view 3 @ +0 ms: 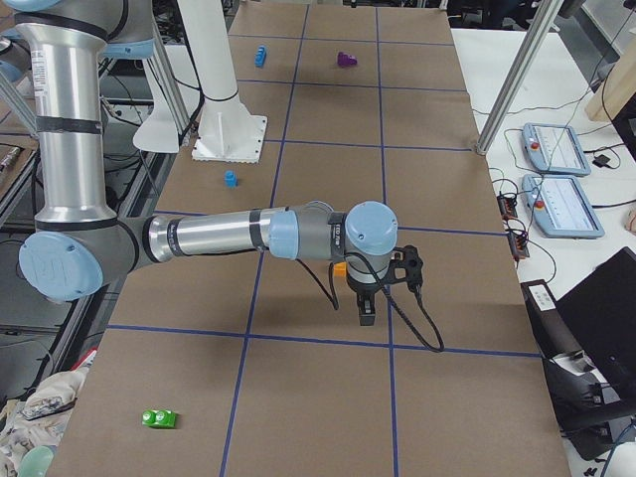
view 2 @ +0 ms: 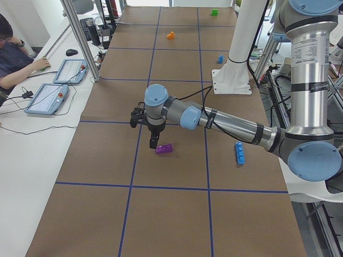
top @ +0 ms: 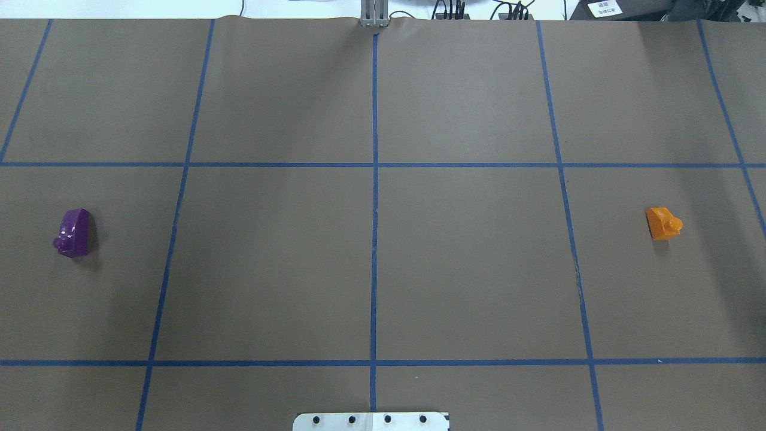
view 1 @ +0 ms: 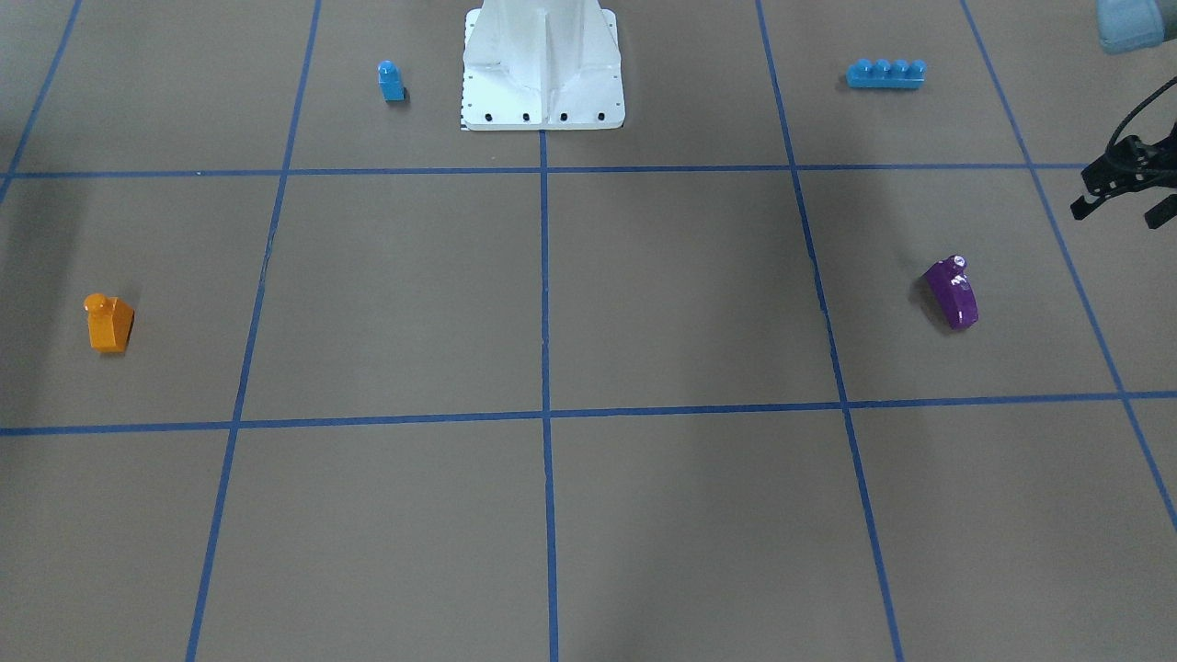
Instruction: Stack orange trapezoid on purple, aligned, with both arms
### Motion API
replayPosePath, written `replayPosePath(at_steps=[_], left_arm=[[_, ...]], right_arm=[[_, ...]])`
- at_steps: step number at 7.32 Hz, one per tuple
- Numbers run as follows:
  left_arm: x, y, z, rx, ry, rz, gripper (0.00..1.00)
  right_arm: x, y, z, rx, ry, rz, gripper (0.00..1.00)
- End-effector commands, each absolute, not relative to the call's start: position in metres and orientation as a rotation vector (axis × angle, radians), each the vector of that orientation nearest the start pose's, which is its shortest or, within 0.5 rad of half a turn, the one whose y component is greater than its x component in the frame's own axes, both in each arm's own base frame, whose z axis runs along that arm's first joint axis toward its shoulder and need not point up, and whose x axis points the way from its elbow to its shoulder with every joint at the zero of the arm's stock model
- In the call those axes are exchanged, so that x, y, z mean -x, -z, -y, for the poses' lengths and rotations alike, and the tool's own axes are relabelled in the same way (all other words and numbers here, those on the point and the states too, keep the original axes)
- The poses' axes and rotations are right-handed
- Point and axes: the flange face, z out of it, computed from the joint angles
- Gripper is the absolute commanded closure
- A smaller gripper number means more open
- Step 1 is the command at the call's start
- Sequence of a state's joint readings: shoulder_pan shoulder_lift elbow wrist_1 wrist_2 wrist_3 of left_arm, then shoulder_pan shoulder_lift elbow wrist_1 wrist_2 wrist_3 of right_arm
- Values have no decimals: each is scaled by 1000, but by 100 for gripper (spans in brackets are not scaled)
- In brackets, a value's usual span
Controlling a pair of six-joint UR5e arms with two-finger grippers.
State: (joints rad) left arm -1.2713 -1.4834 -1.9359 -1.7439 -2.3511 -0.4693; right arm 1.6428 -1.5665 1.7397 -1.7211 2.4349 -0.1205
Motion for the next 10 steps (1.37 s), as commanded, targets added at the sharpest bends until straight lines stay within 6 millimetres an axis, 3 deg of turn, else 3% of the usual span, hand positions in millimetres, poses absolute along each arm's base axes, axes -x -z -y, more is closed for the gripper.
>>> replayPosePath(at_steps=[1, 3, 5, 7, 8, 9, 10], left_arm=[[-147, -507, 439, -76, 147, -827, 0], [-193, -529, 426, -84, 219, -769, 0], [-229, -573, 420, -97, 244, -781, 0], [-260, -595, 413, -71, 208, -741, 0], [-265, -601, 413, -61, 202, -732, 5], [-267, -600, 412, -61, 199, -733, 46], [-267, -600, 412, -60, 191, -733, 98]], right_arm=[[-90, -582, 486, -103, 59, 862, 0], [-90, -580, 485, -106, 59, 871, 0], [-88, -581, 485, -102, 58, 892, 0], [-88, -580, 485, -104, 58, 893, 0], [-88, -580, 485, -105, 58, 893, 0], [-88, -579, 485, -106, 58, 893, 0], [-88, -577, 485, -109, 60, 893, 0]])
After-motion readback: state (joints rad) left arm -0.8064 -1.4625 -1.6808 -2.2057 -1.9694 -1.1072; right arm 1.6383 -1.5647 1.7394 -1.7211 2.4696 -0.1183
